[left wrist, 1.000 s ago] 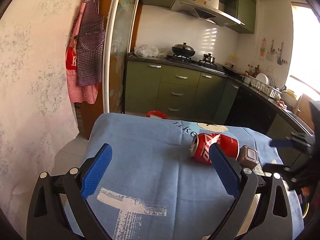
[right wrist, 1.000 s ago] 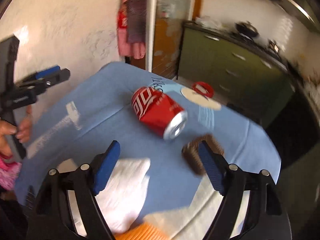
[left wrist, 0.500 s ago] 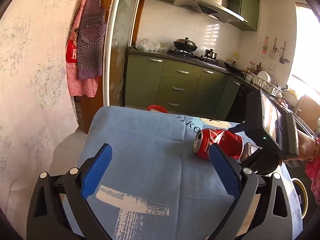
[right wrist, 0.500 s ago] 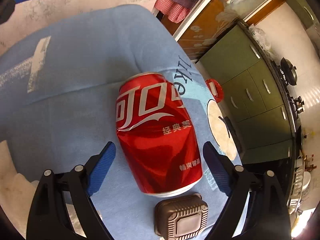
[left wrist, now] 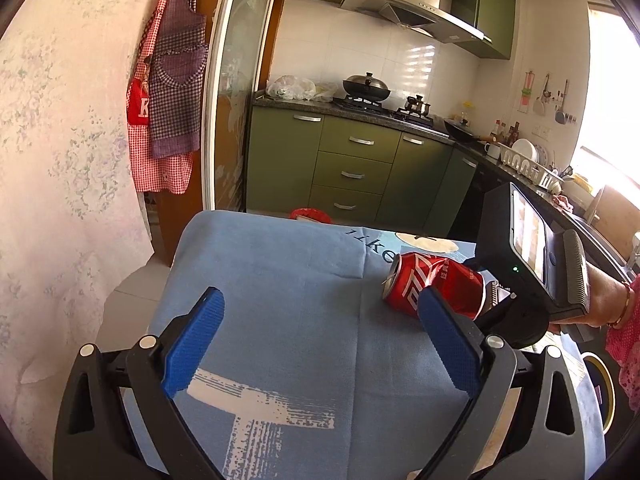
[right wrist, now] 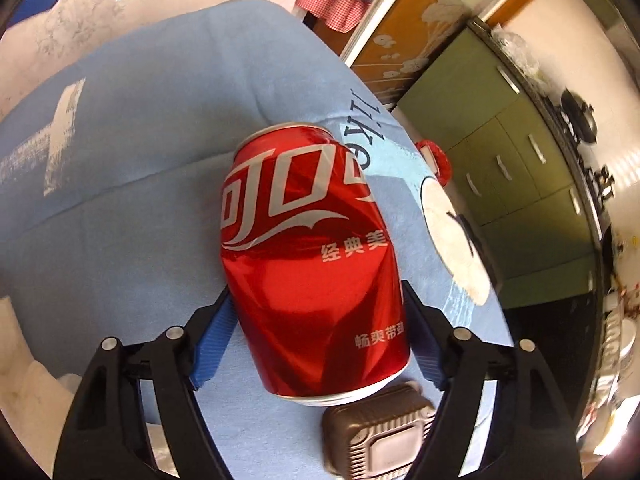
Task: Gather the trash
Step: 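Reach the right tool to the red Coca-Cola can and grasp it, then carry the Coca-Cola can over the bin and open the right tool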
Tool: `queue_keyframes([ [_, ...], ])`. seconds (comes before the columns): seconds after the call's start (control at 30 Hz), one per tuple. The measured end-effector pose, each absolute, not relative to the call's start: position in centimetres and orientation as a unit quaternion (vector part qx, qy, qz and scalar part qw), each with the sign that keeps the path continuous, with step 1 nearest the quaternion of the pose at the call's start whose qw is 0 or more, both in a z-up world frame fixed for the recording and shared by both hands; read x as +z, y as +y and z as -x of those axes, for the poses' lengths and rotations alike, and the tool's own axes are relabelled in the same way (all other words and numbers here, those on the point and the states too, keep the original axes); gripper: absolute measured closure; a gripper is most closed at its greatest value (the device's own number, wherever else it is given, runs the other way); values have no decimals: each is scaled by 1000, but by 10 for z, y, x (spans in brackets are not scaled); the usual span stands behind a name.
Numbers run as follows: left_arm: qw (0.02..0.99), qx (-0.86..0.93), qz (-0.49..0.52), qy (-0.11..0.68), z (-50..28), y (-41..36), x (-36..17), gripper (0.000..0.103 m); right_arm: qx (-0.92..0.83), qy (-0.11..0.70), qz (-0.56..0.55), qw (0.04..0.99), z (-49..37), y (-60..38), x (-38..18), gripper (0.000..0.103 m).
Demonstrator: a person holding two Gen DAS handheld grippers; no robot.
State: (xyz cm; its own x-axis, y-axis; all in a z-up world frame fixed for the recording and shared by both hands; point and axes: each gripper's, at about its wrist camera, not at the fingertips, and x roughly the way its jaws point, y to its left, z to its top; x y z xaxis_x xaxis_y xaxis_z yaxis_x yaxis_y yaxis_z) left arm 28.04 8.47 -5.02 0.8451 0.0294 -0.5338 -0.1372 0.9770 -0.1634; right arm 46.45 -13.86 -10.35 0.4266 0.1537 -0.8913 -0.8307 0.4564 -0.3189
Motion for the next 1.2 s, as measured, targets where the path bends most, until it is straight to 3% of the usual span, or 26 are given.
queue_keyframes([
  [0.3, 955, 43, 94, 277, -281, 82, -52, 7, 317, 431, 277, 798, -443, -193, -55, 34],
  [0.63, 958, 33, 76, 276, -279, 68, -51, 7, 183, 437, 84, 877, -343, -385, 0, 34],
  [0.93, 956, 29, 59, 287, -284, 55, -58, 7, -14, 493, -49, 868, -271, -554, -41, 34],
  [1.2, 953, 22, 49, 299, -289, 50, -65, 7, -67, 555, -79, 825, -309, -596, -97, 34],
])
